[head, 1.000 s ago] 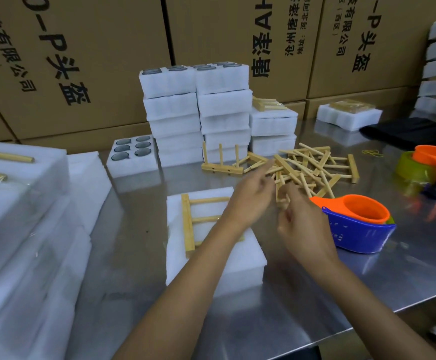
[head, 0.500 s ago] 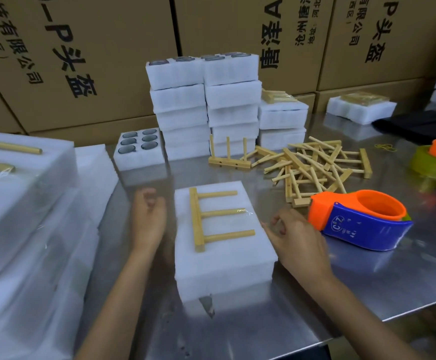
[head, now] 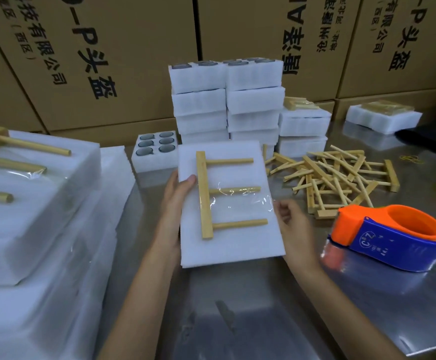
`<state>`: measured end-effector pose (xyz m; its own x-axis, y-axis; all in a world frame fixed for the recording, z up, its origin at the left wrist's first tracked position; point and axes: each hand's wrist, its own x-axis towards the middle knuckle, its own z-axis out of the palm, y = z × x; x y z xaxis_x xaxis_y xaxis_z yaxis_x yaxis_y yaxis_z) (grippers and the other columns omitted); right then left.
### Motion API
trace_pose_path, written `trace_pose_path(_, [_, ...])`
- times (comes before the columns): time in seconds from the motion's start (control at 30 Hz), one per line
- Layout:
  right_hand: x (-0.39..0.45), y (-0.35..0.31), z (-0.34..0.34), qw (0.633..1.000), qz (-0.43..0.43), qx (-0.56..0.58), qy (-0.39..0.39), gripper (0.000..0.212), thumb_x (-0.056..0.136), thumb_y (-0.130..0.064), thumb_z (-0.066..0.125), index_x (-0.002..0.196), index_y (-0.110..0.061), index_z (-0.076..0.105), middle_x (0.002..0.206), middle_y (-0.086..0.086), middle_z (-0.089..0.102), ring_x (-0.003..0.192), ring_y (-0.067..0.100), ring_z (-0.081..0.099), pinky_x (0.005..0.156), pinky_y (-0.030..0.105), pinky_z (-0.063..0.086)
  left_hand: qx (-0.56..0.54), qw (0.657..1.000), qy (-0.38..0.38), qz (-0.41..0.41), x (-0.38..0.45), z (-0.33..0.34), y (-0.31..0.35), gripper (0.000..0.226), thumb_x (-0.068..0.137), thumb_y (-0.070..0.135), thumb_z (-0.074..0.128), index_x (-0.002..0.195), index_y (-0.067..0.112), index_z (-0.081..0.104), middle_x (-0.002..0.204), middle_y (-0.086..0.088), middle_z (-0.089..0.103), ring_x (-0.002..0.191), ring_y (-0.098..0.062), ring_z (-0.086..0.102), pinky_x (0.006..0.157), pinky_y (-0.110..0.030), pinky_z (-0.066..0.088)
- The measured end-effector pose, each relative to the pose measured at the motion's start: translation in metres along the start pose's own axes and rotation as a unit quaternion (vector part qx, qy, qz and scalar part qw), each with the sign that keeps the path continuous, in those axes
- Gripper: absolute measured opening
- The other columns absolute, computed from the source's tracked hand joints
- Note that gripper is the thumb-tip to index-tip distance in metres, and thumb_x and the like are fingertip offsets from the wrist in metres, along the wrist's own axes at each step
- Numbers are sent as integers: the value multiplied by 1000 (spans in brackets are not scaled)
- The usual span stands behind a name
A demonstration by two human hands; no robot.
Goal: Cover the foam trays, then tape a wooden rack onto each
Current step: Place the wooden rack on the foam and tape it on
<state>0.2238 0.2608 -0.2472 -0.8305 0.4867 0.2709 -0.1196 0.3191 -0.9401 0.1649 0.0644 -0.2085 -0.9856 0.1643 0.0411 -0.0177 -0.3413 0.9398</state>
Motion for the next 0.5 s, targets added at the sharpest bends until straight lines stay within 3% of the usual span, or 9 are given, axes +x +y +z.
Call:
trace_pose_path(0.13, [27,-10,22,962,169,207,-51,15,95,-11,60,83,-16,68,72,1,72,67,19,63,55,25,49,-44,998,37,-32,20,-4,-1,48,90,47,65,133,26,63,128,-10,68,117,-35,65,106,-61,44])
trace_pose_path(0.23, [38,-14,28,901,270,304,-152,17,90,-9,60,101,-8,73,92,10,76,81,25,71,66,31,58,-96,993,16,-60,28,-10,-13,58,90,48,64,141,23,55,139,-14,60,128,-39,57,111,-61,38])
trace_pose_path(0.37, [31,-8,35,827,283,418,-247,22,78,-11,62,92,-11,78,90,10,76,79,21,73,62,29,57,-109,990,22,-81,32,-22,-19,62,85,50,68,140,23,57,138,-13,61,126,-39,58,110,-62,39])
trace_pose_path(0.5, [34,1,35,839,277,394,-254,36,98,-8,46,90,-16,80,92,7,75,83,20,71,68,32,60,-87,992,23,-84,35,-26,-17,61,82,52,71,135,23,62,133,-12,65,123,-37,61,109,-61,42])
